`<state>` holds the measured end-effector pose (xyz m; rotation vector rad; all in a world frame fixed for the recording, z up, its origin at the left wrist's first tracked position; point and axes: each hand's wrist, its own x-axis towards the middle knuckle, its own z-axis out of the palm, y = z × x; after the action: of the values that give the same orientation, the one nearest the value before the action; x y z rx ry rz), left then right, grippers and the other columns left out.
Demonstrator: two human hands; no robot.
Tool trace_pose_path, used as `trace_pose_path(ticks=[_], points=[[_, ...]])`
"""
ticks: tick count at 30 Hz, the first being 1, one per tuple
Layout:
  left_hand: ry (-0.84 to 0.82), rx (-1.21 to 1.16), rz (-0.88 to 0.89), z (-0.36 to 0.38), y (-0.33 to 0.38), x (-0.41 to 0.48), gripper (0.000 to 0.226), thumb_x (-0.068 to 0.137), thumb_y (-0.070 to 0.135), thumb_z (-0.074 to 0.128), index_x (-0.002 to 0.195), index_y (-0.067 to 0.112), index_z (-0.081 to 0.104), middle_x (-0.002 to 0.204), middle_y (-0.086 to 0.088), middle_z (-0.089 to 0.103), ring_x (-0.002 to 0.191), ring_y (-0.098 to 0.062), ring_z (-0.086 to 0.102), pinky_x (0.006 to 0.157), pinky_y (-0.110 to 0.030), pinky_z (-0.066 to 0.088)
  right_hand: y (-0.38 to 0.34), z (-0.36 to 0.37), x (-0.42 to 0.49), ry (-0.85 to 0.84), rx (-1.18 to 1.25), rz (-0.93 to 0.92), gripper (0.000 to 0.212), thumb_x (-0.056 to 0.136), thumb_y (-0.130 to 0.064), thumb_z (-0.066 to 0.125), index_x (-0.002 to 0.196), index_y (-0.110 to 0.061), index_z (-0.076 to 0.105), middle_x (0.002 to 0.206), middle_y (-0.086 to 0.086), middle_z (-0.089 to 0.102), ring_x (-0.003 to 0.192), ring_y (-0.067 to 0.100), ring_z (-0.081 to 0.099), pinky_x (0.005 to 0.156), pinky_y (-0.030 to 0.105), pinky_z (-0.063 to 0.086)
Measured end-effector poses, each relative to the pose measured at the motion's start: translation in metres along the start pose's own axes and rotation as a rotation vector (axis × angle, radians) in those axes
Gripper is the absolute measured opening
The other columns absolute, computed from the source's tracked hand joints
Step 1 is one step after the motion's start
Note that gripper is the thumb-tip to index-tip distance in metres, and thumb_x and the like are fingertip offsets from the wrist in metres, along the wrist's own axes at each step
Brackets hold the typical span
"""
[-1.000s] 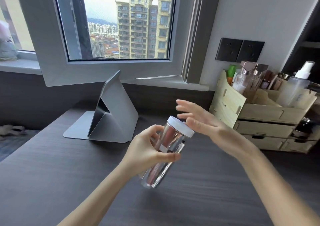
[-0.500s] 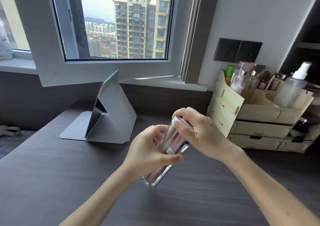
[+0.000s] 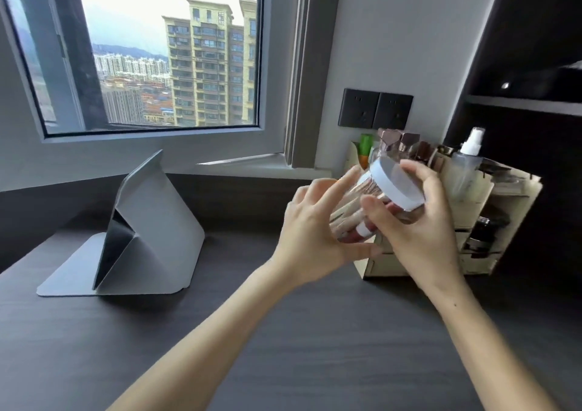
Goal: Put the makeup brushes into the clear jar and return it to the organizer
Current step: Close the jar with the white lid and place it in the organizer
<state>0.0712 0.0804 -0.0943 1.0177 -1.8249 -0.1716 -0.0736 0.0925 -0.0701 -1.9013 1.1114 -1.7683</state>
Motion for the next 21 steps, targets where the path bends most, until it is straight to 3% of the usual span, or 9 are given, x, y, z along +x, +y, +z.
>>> trace_pose_path(ticks=[2,5,9,11,13,15,16,18,21], points=[[-0.095,-0.034,-0.005,0.007,0.002,0.017,0.096,0.061,0.045,0.072,0.142,0.045,0.022,0.125,0.004,0.044,0.118,-0.021,0.038,0.105,-0.034,0.027,0.002,-0.025,0.015,0.126,-0.063,-0.057,0.067,0.073,-0.038,0.076,0.127,-0.020,0.042,0.112,-0.016,0.050,0.100,-0.008,0.053,0.078,0.003,0.044],[-0.129,-0.214,-0.018,0.020,0.005,0.043,0.076,0.071,0.023,0.063,0.141,0.035,0.034,0.125,0.002,0.045,0.121,-0.021,0.041,0.105,-0.031,0.031,0.008,-0.057,0.040,0.283,-0.189,-0.164,0.068,0.077,-0.032,0.074,0.130,-0.009,0.038,0.117,-0.002,0.046,0.098,0.001,0.049,0.078,-0.001,0.040],[-0.220,-0.434,-0.135,0.047,0.016,0.078,0.068,0.079,-0.010,0.049,0.136,0.028,0.045,0.125,0.000,0.050,0.118,-0.015,0.047,0.098,-0.026,0.041,0.029,-0.072,0.066,0.361,-0.410,-0.210,0.070,0.077,-0.027,0.074,0.132,-0.003,0.037,0.120,0.002,0.048,0.099,-0.002,0.043,0.078,-0.006,0.031],[-0.270,-0.505,-0.193,0.060,0.025,0.093,0.070,0.079,-0.014,0.044,0.137,0.025,0.045,0.130,0.002,0.050,0.119,-0.012,0.048,0.098,-0.025,0.043,0.043,-0.075,0.075,0.360,-0.462,-0.191,0.073,0.075,-0.030,0.075,0.133,-0.006,0.037,0.128,0.008,0.051,0.105,0.004,0.045,0.082,0.005,0.036],[-0.333,-0.565,-0.239,0.074,0.029,0.106,0.068,0.081,-0.015,0.045,0.140,0.018,0.041,0.127,0.004,0.052,0.113,-0.007,0.051,0.093,-0.020,0.046,0.059,-0.076,0.082,0.334,-0.453,-0.163,0.075,0.075,-0.033,0.075,0.133,-0.008,0.036,0.132,0.011,0.049,0.114,0.014,0.048,0.090,0.024,0.044],[-0.356,-0.577,-0.269,0.087,0.027,0.116,0.070,0.079,-0.015,0.047,0.141,0.018,0.040,0.133,-0.001,0.054,0.120,-0.013,0.051,0.099,-0.029,0.047,0.071,-0.077,0.087,0.305,-0.426,-0.132,0.078,0.072,-0.043,0.070,0.133,-0.010,0.035,0.134,0.010,0.048,0.120,0.021,0.048,0.096,0.037,0.045],[-0.358,-0.580,-0.289,0.092,0.026,0.120,0.071,0.078,-0.015,0.046,0.140,0.019,0.041,0.136,-0.004,0.053,0.125,-0.018,0.049,0.101,-0.035,0.046,0.074,-0.077,0.090,0.298,-0.425,-0.114,0.079,0.070,-0.047,0.068,0.133,-0.011,0.036,0.134,0.010,0.049,0.120,0.023,0.049,0.096,0.039,0.046],[-0.377,-0.597,-0.334,0.099,0.023,0.127,0.071,0.079,-0.014,0.045,0.141,0.019,0.039,0.138,-0.006,0.051,0.127,-0.022,0.047,0.098,-0.032,0.047,0.079,-0.078,0.099,0.279,-0.455,-0.086,0.078,0.070,-0.043,0.072,0.132,-0.011,0.038,0.130,0.010,0.053,0.116,0.027,0.052,0.093,0.039,0.046],[-0.390,-0.597,-0.361,0.104,0.021,0.135,0.069,0.081,-0.013,0.039,0.141,0.020,0.039,0.139,-0.007,0.049,0.130,-0.033,0.043,0.074,-0.021,0.047,0.080,-0.081,0.119,0.206,-0.580,-0.041,0.075,0.071,-0.037,0.077,0.130,-0.008,0.041,0.125,0.013,0.058,0.113,0.030,0.055,0.088,0.036,0.044]])
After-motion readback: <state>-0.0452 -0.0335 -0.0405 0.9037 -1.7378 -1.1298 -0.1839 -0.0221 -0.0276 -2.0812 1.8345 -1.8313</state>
